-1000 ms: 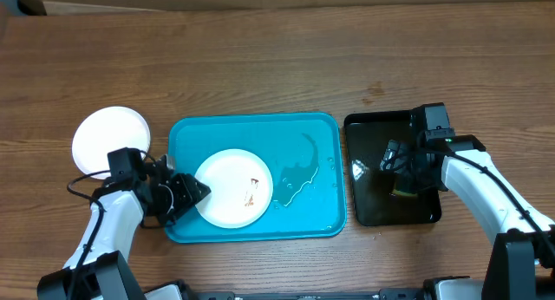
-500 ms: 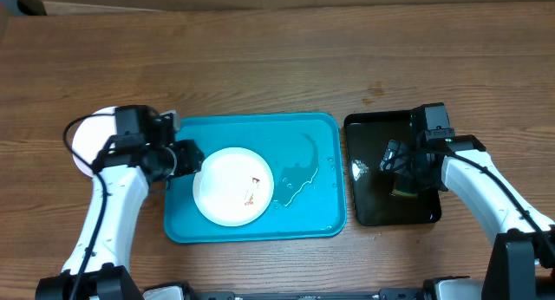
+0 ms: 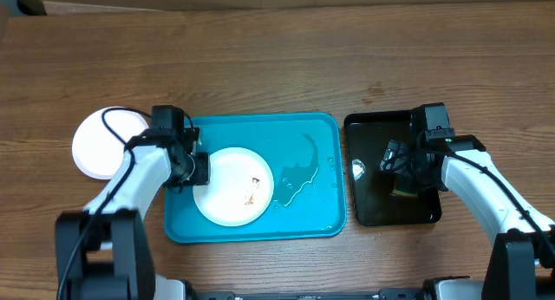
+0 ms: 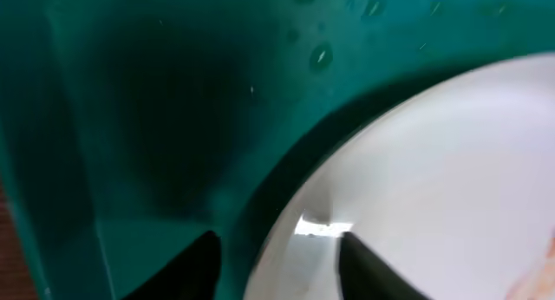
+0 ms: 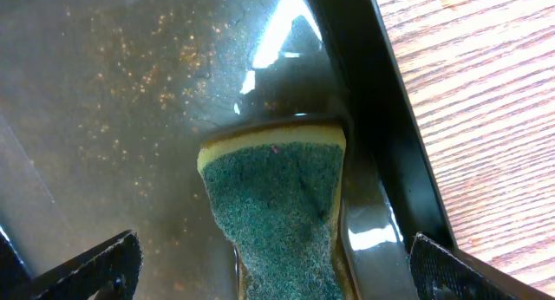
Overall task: Clean dirty plates on tray and stack at the side
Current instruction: 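Slide the lower white plate right to the teal tray's center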
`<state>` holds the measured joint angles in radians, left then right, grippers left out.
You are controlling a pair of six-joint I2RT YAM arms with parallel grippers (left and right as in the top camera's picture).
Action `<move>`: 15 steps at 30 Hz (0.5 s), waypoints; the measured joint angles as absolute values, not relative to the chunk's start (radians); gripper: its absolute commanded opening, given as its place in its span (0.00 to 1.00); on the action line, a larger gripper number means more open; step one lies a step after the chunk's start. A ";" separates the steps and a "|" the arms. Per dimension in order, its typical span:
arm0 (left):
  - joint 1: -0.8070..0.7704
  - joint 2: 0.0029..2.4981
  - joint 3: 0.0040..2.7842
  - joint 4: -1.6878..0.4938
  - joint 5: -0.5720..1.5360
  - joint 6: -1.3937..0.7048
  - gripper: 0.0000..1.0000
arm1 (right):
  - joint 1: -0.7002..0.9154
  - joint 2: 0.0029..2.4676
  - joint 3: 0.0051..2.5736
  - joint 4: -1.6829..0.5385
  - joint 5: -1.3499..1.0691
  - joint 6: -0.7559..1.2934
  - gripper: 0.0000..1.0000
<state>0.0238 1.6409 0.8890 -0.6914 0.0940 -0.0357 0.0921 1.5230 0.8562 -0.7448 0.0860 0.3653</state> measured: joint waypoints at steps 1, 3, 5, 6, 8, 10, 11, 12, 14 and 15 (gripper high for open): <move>0.024 1.662 0.889 -0.696 0.092 -0.031 0.24 | 0.092 1.523 0.856 -0.745 0.086 0.365 1.00; 0.024 1.676 0.896 -0.706 0.093 -0.025 0.24 | 0.092 1.523 0.856 -0.744 0.086 0.366 1.00; 0.024 1.677 0.900 -0.704 0.093 -0.028 0.22 | 0.092 1.523 0.856 -0.745 0.086 0.366 1.00; 0.024 1.678 0.900 -0.704 0.093 -0.036 0.19 | 0.092 1.523 0.856 -0.745 0.086 0.365 1.00; 0.024 1.678 0.901 -0.707 0.092 -0.075 0.11 | 0.092 1.523 0.856 -0.745 0.086 0.366 1.00; 0.024 1.678 0.903 -0.717 0.094 -0.121 0.09 | 0.092 1.523 0.856 -0.745 0.086 0.365 1.00; 0.024 1.678 0.904 -0.719 0.098 -0.143 0.08 | 0.092 1.523 0.856 -0.746 0.086 0.365 1.00; 0.024 1.678 0.904 -0.718 0.104 -0.172 0.07 | 0.092 1.523 0.856 -0.745 0.086 0.365 1.00; 0.024 1.678 0.904 -0.710 0.130 -0.217 0.04 | 0.092 1.523 0.856 -0.745 0.086 0.366 1.00; 0.024 1.678 0.904 -0.702 0.152 -0.237 0.06 | 0.092 1.523 0.856 -0.745 0.086 0.366 1.00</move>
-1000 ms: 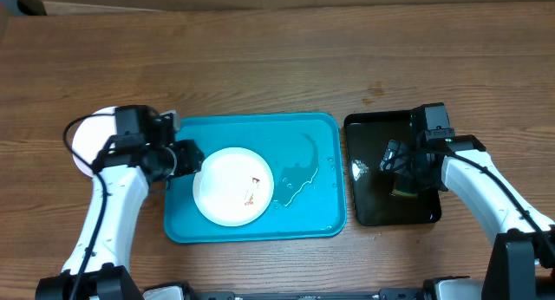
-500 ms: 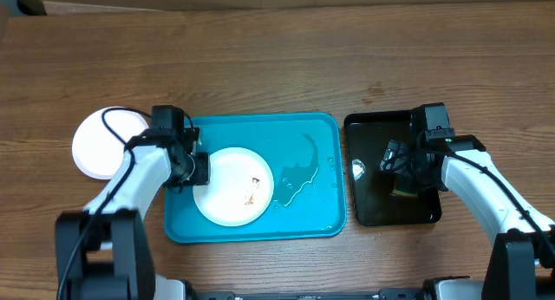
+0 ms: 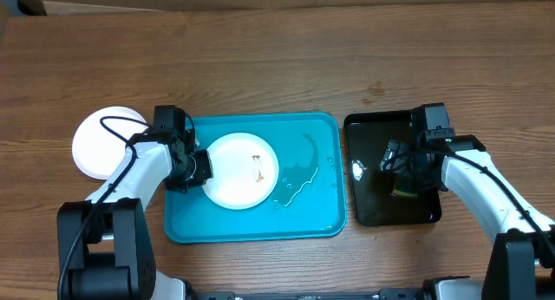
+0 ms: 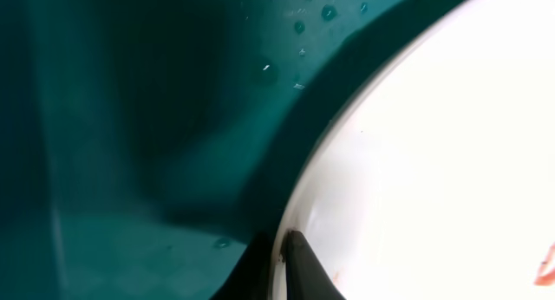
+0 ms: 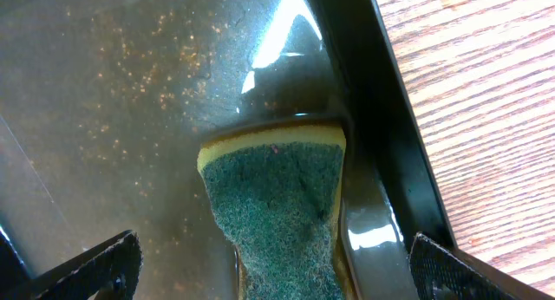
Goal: Clean dirty plates on tray and stack at the side
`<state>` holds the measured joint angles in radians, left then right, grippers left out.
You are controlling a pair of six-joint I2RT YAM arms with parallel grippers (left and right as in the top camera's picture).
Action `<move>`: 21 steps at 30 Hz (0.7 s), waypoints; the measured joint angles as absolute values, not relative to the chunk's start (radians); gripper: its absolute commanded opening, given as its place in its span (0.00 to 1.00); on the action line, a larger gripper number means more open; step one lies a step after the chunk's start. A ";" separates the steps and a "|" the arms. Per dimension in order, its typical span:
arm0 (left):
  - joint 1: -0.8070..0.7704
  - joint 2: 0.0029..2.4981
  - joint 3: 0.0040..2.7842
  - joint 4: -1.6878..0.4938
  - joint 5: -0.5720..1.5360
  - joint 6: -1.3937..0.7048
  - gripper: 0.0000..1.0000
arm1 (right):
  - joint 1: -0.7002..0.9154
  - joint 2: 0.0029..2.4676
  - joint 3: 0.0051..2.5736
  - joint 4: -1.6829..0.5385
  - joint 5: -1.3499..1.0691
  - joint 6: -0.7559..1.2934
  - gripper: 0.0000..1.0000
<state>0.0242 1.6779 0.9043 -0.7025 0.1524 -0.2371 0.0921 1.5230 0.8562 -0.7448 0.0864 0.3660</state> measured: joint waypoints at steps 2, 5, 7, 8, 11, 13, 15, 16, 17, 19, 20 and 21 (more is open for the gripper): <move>0.026 1.679 0.904 -0.674 0.199 -0.263 0.18 | 0.092 1.523 0.856 -0.745 0.086 0.366 1.00; 0.026 1.689 0.904 -0.640 0.256 -0.300 0.24 | 0.092 1.523 0.856 -0.745 0.086 0.365 1.00; 0.026 1.689 0.904 -0.640 0.268 -0.311 0.27 | 0.092 1.523 0.856 -0.745 0.086 0.366 1.00; 0.026 1.689 0.904 -0.641 0.267 -0.312 0.28 | 0.092 1.523 0.856 -0.745 0.086 0.366 1.00; 0.026 1.689 0.904 -0.653 0.235 -0.311 0.30 | 0.092 1.523 0.856 -0.745 0.086 0.366 1.00; 0.026 1.689 0.904 -0.652 0.220 -0.311 0.29 | 0.092 1.523 0.856 -0.745 0.086 0.365 1.00; 0.026 1.689 0.904 -0.643 0.199 -0.307 0.27 | 0.092 1.523 0.856 -0.744 0.086 0.365 1.00; 0.028 1.689 0.904 -0.635 0.190 -0.307 0.27 | 0.092 1.523 0.856 -0.745 0.086 0.366 1.00; 0.028 1.689 0.904 -0.629 0.184 -0.305 0.25 | 0.092 1.523 0.856 -0.745 0.086 0.366 1.00; 0.034 1.689 0.904 -0.616 0.173 -0.305 0.23 | 0.092 1.523 0.856 -0.745 0.086 0.365 1.00; 0.035 1.689 0.904 -0.610 0.167 -0.304 0.22 | 0.092 1.523 0.856 -0.745 0.086 0.366 1.00; 0.038 1.689 0.904 -0.603 0.157 -0.304 0.22 | 0.092 1.523 0.856 -0.745 0.086 0.366 1.00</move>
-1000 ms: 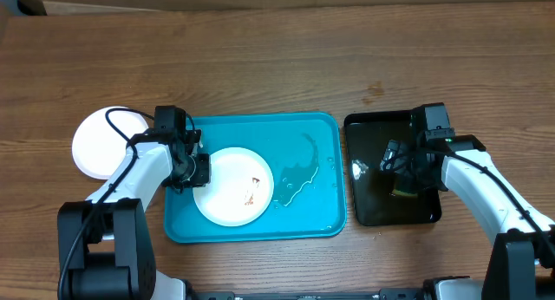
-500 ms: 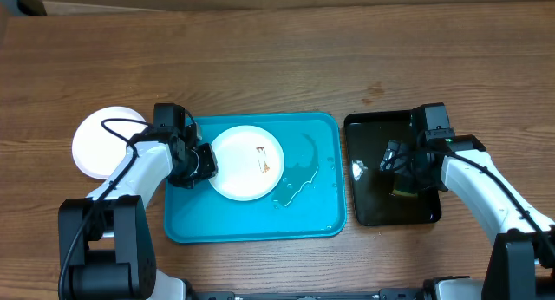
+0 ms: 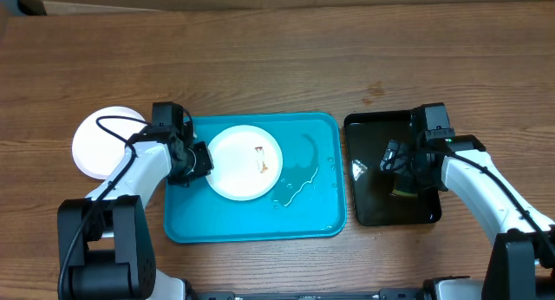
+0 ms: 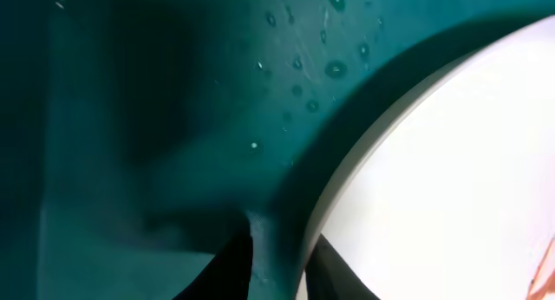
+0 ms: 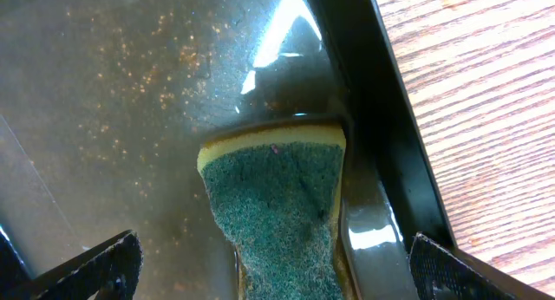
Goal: Clean dirty plates on tray and stack at the side
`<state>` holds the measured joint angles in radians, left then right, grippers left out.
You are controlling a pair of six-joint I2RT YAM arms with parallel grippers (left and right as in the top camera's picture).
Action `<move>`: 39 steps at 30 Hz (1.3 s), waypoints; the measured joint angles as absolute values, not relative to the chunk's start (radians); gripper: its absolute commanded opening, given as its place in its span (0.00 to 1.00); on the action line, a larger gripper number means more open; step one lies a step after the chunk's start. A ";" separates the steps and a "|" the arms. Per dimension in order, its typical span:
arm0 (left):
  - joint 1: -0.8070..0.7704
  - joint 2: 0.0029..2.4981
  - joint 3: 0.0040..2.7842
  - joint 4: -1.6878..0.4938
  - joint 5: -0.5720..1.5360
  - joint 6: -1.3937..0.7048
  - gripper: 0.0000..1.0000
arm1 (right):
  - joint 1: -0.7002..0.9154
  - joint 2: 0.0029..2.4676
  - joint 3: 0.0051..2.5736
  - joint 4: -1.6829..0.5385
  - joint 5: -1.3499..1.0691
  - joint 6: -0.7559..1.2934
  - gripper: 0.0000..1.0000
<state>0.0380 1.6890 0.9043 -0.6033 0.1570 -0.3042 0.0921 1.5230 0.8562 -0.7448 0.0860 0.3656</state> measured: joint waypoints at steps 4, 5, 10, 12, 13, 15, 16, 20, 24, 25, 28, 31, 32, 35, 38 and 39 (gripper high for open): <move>0.041 1.689 0.904 -0.593 0.129 -0.303 0.24 | 0.092 1.523 0.856 -0.745 0.086 0.365 1.00; 0.041 1.689 0.904 -0.590 0.123 -0.299 0.25 | 0.092 1.523 0.856 -0.745 0.086 0.366 1.00; 0.041 1.689 0.904 -0.574 0.110 -0.281 0.29 | 0.092 1.523 0.856 -0.742 0.086 0.365 1.00; 0.041 1.689 0.904 -0.571 0.107 -0.278 0.31 | 0.092 1.523 0.856 -0.731 0.085 0.365 1.00; 0.041 1.689 0.904 -0.571 0.107 -0.278 0.31 | 0.092 1.523 0.856 -0.726 0.076 0.365 1.00; 0.041 1.689 0.904 -0.574 0.107 -0.278 0.31 | 0.092 1.523 0.856 -0.734 0.043 0.364 1.00; 0.041 1.689 0.904 -0.576 0.107 -0.278 0.31 | 0.092 1.523 0.856 -0.745 0.010 0.355 1.00; 0.041 1.689 0.904 -0.579 0.107 -0.278 0.31 | 0.096 1.523 0.855 -0.821 -0.048 0.338 1.00; 0.041 1.689 0.904 -0.579 0.107 -0.278 0.31 | 0.112 1.523 0.830 -0.830 -0.028 0.333 1.00; 0.041 1.689 0.904 -0.579 0.107 -0.278 0.31 | 0.115 1.523 0.817 -0.825 -0.022 0.332 1.00; 0.041 1.689 0.904 -0.579 0.107 -0.278 0.31 | 0.118 1.523 0.769 -0.773 -0.012 0.330 0.95; 0.041 1.689 0.904 -0.579 0.107 -0.278 0.31 | 0.118 1.518 0.732 -0.708 0.003 0.324 0.79; 0.041 1.689 0.904 -0.579 0.107 -0.278 0.31 | 0.118 1.509 0.722 -0.685 0.007 0.325 0.64; 0.041 1.689 0.904 -0.579 0.107 -0.278 0.30 | 0.118 1.496 0.695 -0.632 0.022 0.319 0.28; 0.041 1.689 0.904 -0.579 0.107 -0.278 0.30 | 0.118 1.495 0.691 -0.634 0.025 0.316 0.04; 0.041 1.689 0.904 -0.579 0.107 -0.278 0.30 | 0.118 1.495 0.691 -0.645 0.025 0.317 0.04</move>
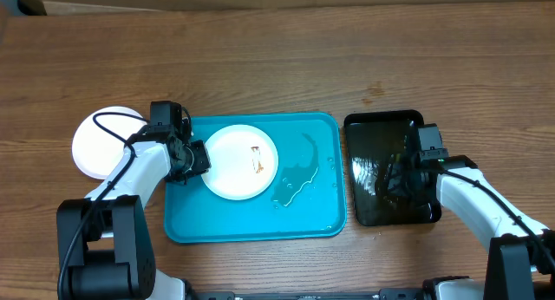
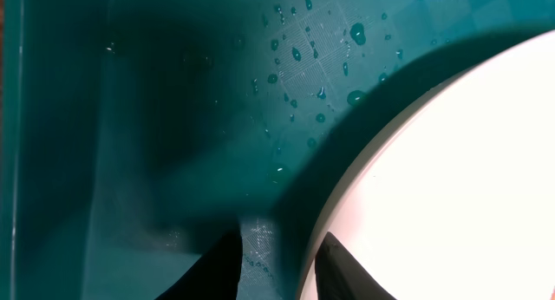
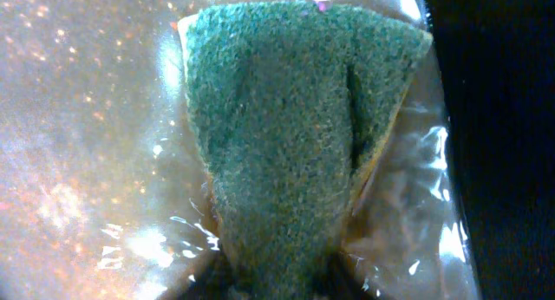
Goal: Clean dirty plates on tray and stack at the side
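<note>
A white plate with a small orange-brown smear lies in the left half of the wet teal tray. My left gripper is at the plate's left edge. In the left wrist view it stands narrowly open astride the rim of the plate, one finger over the tray floor and one over the plate. My right gripper is shut on the green-and-yellow sponge, low in the water of the black tray.
A clean white plate rests on the wooden table left of the teal tray. A puddle spreads over the teal tray's right half. The black tray stands close against the teal tray's right side.
My right gripper, open around the sponge before, is now shut on it and lower in the black tray. My left gripper has opened a little wider at the plate's rim; the plate sits slightly further left.
At first my left gripper was open at the rim of the plate in the tray's lower left. Then it was shut on the rim with the plate further up, then narrowly open. The right gripper stayed open around the sponge, and is now shut on it.
</note>
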`<state>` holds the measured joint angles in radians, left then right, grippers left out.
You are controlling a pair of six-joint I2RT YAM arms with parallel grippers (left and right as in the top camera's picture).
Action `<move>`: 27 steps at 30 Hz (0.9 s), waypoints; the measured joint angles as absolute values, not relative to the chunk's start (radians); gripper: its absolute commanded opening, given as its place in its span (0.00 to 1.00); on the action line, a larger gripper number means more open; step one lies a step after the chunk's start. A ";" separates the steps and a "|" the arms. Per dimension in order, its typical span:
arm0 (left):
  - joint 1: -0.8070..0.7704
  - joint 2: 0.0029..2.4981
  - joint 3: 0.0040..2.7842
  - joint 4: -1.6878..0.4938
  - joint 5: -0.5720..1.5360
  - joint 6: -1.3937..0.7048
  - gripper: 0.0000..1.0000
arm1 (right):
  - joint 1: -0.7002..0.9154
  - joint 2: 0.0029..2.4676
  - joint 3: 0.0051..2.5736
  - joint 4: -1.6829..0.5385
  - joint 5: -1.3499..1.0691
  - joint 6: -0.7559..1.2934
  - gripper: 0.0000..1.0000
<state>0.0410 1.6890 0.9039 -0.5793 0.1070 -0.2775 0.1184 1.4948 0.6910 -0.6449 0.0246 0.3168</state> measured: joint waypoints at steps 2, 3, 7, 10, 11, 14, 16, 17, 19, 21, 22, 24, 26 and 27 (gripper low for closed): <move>0.041 1.689 0.904 -0.579 0.107 -0.278 0.30 | 0.118 1.495 0.698 -0.681 0.022 0.317 0.06; 0.041 1.689 0.904 -0.579 0.107 -0.278 0.30 | 0.118 1.495 0.707 -0.712 0.022 0.313 0.25; 0.041 1.689 0.904 -0.579 0.107 -0.278 0.31 | 0.118 1.498 0.745 -0.790 0.014 0.313 0.79; 0.041 1.689 0.904 -0.579 0.107 -0.278 0.31 | 0.118 1.498 0.773 -0.773 0.021 0.310 0.82; 0.041 1.689 0.904 -0.579 0.107 -0.278 0.31 | 0.119 1.498 0.776 -0.759 0.032 0.309 0.82; 0.041 1.689 0.904 -0.579 0.107 -0.278 0.31 | 0.118 1.498 0.778 -0.733 0.069 0.310 0.83; 0.041 1.689 0.904 -0.579 0.107 -0.278 0.31 | 0.118 1.498 0.778 -0.708 0.086 0.309 0.83; 0.041 1.689 0.904 -0.579 0.107 -0.278 0.31 | 0.118 1.498 0.776 -0.691 0.092 0.309 0.83; 0.041 1.689 0.904 -0.579 0.107 -0.278 0.31 | 0.118 1.498 0.765 -0.653 0.101 0.310 0.83; 0.041 1.689 0.904 -0.579 0.107 -0.278 0.31 | 0.118 1.498 0.744 -0.624 0.105 0.310 0.78; 0.041 1.689 0.904 -0.579 0.107 -0.278 0.31 | 0.118 1.498 0.728 -0.608 0.109 0.307 0.68; 0.041 1.689 0.904 -0.579 0.107 -0.278 0.31 | 0.118 1.498 0.708 -0.598 0.111 0.300 0.25; 0.041 1.689 0.904 -0.579 0.107 -0.278 0.31 | 0.119 1.498 0.697 -0.593 0.112 0.307 0.07; 0.041 1.689 0.904 -0.579 0.107 -0.278 0.31 | 0.118 1.498 0.695 -0.591 0.112 0.306 0.07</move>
